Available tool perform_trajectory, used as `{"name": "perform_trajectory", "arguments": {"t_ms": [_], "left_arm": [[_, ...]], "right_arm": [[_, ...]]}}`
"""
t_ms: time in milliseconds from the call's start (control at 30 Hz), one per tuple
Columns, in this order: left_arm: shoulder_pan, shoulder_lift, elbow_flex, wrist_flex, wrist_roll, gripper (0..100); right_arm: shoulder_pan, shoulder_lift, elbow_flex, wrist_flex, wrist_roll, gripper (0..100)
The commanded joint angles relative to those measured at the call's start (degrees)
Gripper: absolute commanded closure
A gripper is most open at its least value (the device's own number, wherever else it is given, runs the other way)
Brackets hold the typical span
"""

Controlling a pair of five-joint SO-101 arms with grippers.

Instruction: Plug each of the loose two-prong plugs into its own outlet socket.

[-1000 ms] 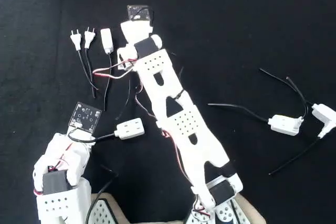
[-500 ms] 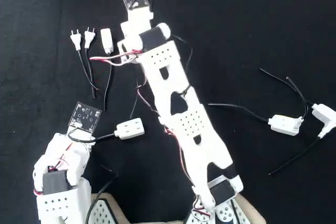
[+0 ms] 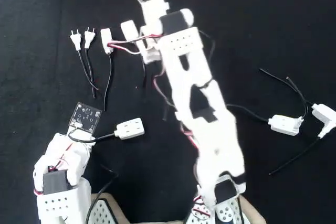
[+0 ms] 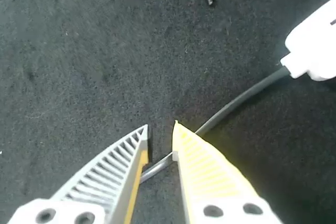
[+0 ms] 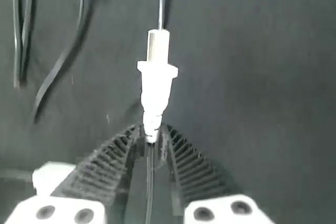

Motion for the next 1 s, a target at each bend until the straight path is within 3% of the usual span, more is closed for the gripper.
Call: {"name": "perform_trajectory", "arguments": {"t_ms": [0,167,333,433,600,800,967], "left_arm": [[0.4,-0.4,-0.3,-0.4,-0.6,91],[0.5,-0.4,-0.3,-0.2,-0.6,91],[0.5,-0.4,-0.3,0.0,-0.6,91],[0.4,-0.4,-0.3,0.1,-0.6,91],[0.2,-0.4,-0.3,0.1,-0.6,91],[0.2,-0.4,-0.3,0.1,-0.6,91],[0.0,-0.3,-0.3,0.1,-0.6,91]], "right_arm": [[2.2,-16.7,18.8,1.8,6.7,98.7],[6.9,-29.5,46.8,-3.7,20.2,98.7],[11.3,-38.5,71.6,-16.8,38.2,98.6],[11.7,-40.3,81.1,-26.8,44.8,98.6],[11.7,-37.1,85.7,-38.3,47.3,98.5],[10.4,-31.5,85.4,-38.5,47.4,97.6],[7.6,-30.1,82.6,-33.1,47.3,88.4]]}}
